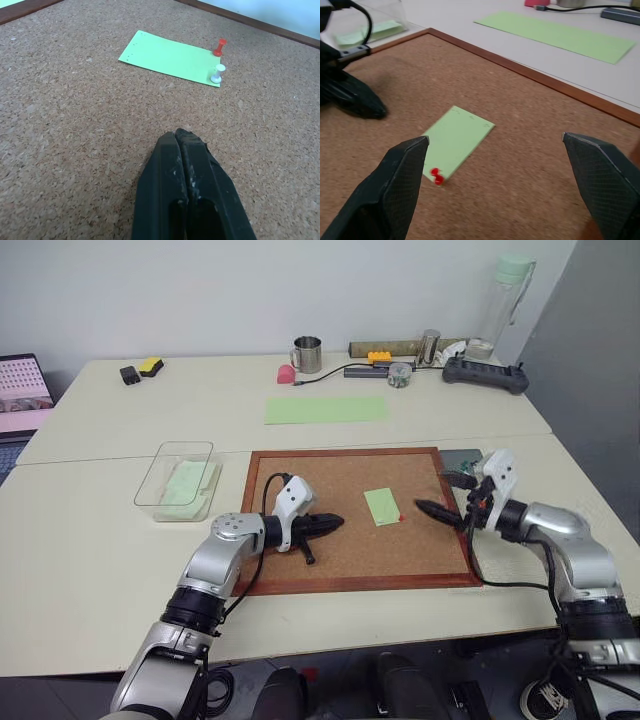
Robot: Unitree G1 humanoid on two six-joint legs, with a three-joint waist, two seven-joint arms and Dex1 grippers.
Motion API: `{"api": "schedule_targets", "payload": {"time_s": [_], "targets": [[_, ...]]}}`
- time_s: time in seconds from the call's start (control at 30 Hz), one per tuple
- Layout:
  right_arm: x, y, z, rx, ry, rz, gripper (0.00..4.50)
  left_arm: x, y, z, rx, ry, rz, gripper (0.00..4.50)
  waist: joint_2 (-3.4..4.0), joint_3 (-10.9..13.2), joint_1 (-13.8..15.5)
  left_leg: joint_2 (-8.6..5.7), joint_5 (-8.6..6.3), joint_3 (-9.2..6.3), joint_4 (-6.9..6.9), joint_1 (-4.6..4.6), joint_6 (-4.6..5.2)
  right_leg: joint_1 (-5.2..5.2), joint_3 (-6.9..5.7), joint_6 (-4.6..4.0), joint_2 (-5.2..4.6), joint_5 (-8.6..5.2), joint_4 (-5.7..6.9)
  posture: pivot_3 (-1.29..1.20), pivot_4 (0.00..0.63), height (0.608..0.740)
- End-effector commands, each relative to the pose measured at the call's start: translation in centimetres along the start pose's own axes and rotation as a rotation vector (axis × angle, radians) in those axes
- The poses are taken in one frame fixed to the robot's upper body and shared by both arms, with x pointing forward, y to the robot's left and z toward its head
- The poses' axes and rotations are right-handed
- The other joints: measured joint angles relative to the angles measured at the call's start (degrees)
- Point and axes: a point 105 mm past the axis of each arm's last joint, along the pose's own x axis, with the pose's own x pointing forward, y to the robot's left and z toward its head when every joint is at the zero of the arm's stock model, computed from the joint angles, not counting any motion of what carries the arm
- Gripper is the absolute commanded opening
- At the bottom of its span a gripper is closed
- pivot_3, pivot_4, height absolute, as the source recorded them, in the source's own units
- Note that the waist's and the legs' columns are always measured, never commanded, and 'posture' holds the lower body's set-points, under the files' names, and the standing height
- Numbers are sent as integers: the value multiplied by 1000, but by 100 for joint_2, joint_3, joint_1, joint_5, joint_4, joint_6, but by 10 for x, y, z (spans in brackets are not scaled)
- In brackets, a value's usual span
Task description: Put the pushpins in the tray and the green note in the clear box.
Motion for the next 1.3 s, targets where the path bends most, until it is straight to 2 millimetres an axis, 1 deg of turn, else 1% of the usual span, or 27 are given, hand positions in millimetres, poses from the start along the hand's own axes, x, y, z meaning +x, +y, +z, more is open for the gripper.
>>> {"api": "schedule_targets", "payload": {"time_s": [0.03, 0.2, 0.33, 0.37, 0.4, 0.5, 0.67, 0.7, 0.77, 0.87, 1.03, 1.07, 1.2, 1.3], "targets": [[11, 15, 3, -19, -26, 31, 4482, 1, 1, -22, -50, 81, 6, 0, 0, 0, 9, 0, 0, 0, 0, 0, 0, 0, -1, 0, 0, 0, 0, 0, 150, 740], [24, 25, -10, -13, -6, 39, 4482, 3, 0, -22, -41, 83, -2, 0, 0, 0, 32, -2, 0, 0, 2, -1, 0, 0, 0, 0, -1, 0, -1, 0, 150, 740], [26, 26, -17, -8, 6, 41, 4482, 1, 1, -22, -41, 83, -2, 0, 0, 0, 43, -2, 0, 0, 1, -2, 0, 0, -1, 0, -1, 0, -2, 0, 150, 740], [26, 26, -19, -6, 9, 40, 4119, 1, 1, -22, -40, 83, -1, 0, 0, 0, 45, -2, 0, 0, 1, -2, 0, 0, -1, 0, -1, 0, -3, 0, 150, 740], [25, 26, -22, -3, 16, 38, 3966, 0, 1, -22, -40, 84, 1, 0, 0, 0, 46, -2, 0, 0, 1, -2, 0, 0, -1, 0, -1, 0, -3, 0, 150, 740], [22, 26, -30, -2, 34, 35, 3309, -1, 1, -23, -40, 84, 2, 0, 0, 0, 46, -1, 0, 0, 0, -1, 0, 0, -1, 0, -1, 0, -3, 0, 150, 740], [21, 26, -36, -2, 46, 30, 2267, -2, 2, -22, -39, 84, 5, 0, 0, 0, 44, -2, 0, 0, 1, -1, 0, 0, 0, 0, -1, 0, -2, 0, 150, 740], [21, 26, -37, -2, 46, 29, 2166, -2, 2, -22, -38, 84, 6, 0, 0, 0, 43, -1, 0, 0, 0, -1, 0, 0, 0, 0, -1, 0, -3, 0, 150, 740], [21, 25, -37, -3, 44, 22, 1691, -2, 2, -22, -37, 84, 7, 0, 0, 0, 43, -1, 0, 0, 0, -1, 0, 0, 0, 0, -1, 0, -3, 0, 150, 740], [21, 24, -36, -2, 40, 16, 1193, -2, 3, -21, -35, 84, 7, 0, 0, 0, 43, -1, 0, 0, 1, -1, 0, 0, 0, 0, -1, 0, -3, 0, 150, 740], [21, 23, -34, 1, 31, 14, 81, -1, 3, -21, -34, 83, 7, 0, 0, 0, 43, -1, 0, 0, 0, -1, 0, 0, 0, 0, -1, 0, -3, 0, 150, 740], [21, 23, -33, 3, 26, 16, 3, -1, 3, -20, -33, 83, 7, 0, 0, 0, 43, -2, 0, 0, 1, -1, 0, 0, 0, 0, -1, 0, -3, 0, 150, 740], [19, 24, -24, 19, -17, 19, 3, 0, 3, -20, -31, 83, 8, 0, 0, 0, 42, -1, 0, 0, 1, -1, 0, 0, 0, 0, -1, 0, -2, 0, 150, 740], [16, 23, -7, 41, -89, 11, 3, 0, 4, -20, -31, 83, 9, 0, 0, 0, 44, -1, 0, 0, 1, -1, 0, 0, 0, 0, -1, 0, -2, 0, 150, 740]]}}
